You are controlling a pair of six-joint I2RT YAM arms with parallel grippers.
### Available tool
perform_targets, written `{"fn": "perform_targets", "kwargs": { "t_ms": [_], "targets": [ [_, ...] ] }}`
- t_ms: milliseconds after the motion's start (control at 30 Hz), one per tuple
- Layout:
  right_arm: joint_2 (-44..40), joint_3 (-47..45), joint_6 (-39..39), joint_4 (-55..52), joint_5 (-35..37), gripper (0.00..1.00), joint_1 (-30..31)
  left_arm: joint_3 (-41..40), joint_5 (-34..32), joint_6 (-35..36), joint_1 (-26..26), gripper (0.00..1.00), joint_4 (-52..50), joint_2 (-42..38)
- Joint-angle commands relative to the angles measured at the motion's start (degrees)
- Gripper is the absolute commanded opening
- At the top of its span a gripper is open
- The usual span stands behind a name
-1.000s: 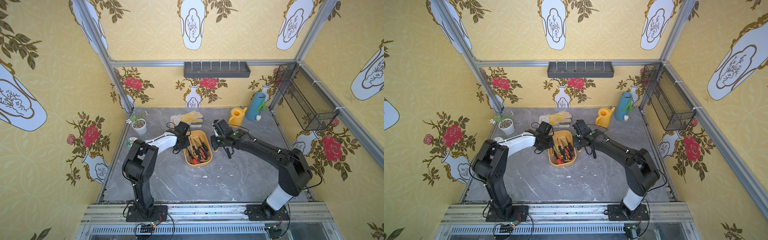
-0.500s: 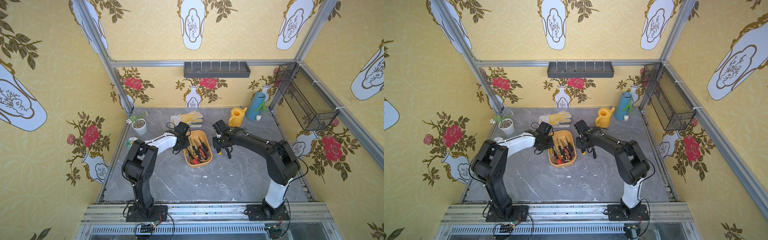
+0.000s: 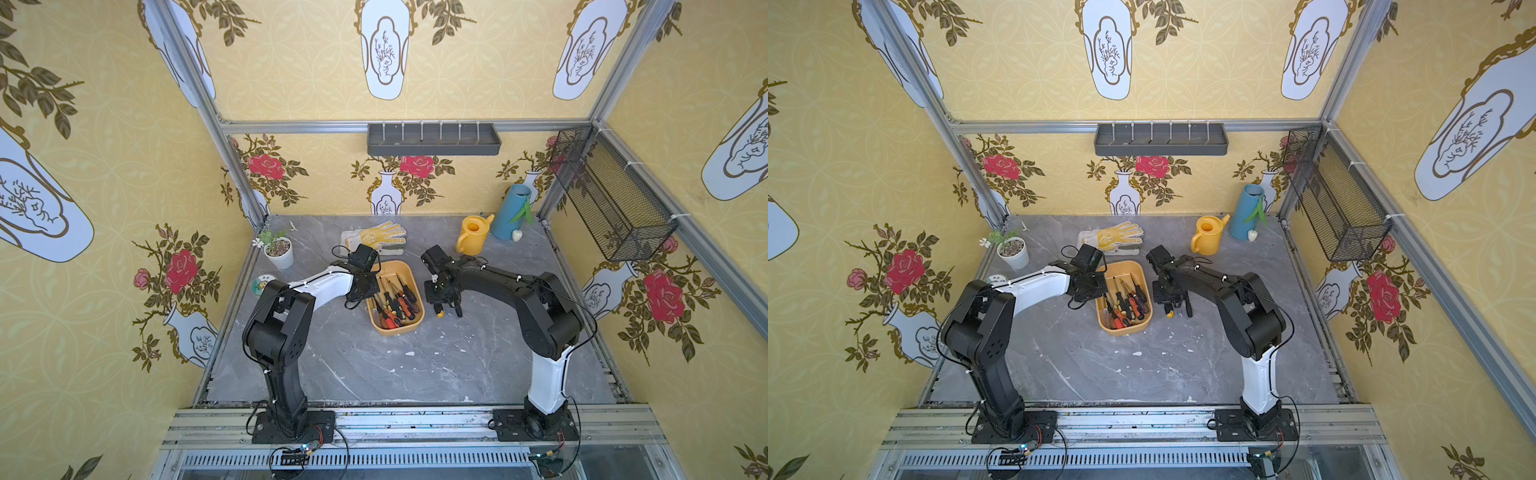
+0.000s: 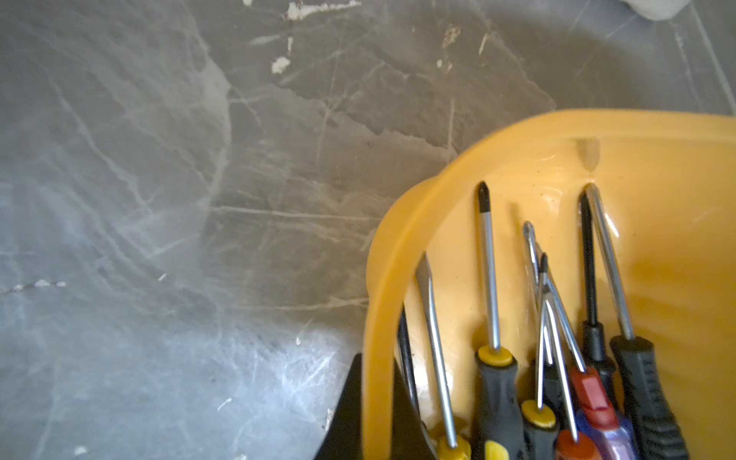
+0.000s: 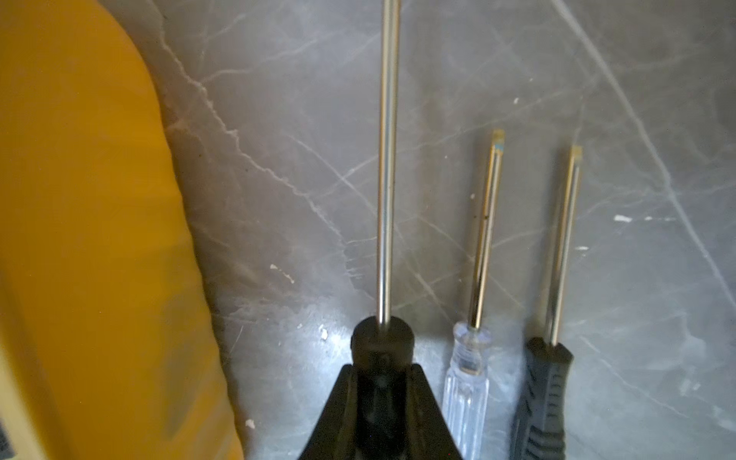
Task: Take out the screwdriver from the storage box
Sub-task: Place the screwdriver at the center of the board.
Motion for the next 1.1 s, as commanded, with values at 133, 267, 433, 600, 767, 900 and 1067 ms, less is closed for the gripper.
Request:
{"fn": "perform_targets", "kwargs": {
  "t_ms": [133,267,433,600,767,900,1067],
  "targets": [
    [1.68,0.95,0.09,-1.14,-0.35,0.05,-0.04,0.13,0.92,0.41,0.07,0.0,-2.83,1.41],
    [1.59,0.05,0.23,-0.83,-0.35,0.13,-0.04,-0.34,0.88,0.05,0.07,0.0,-2.67,0.81],
    [1.85,0.05,0.03,-0.94,-0.26,0.21,-0.13,-0.08,0.86,0.39,0.07,0.0,-2.83,0.76],
    [2.73,0.54,0.4,-1.1,-0.9,0.34,-0.22,0.31,0.95,0.39,0.03,0.0,-2.91,0.9],
    [2.72,0.44,0.43,-1.1,-0.81,0.37,-0.22,0.0,0.91,0.39,0.06,0.0,-2.91,0.92],
    [2.04,0.27,0.41,-0.68,-0.54,0.41,-0.22,-0.11,0.86,0.39,0.07,0.0,-2.83,1.1],
    [0.44,-0.42,0.91,0.38,-0.4,0.46,-0.26,0.01,0.97,0.47,0.07,0.0,-2.75,1.11]
  ]
}}
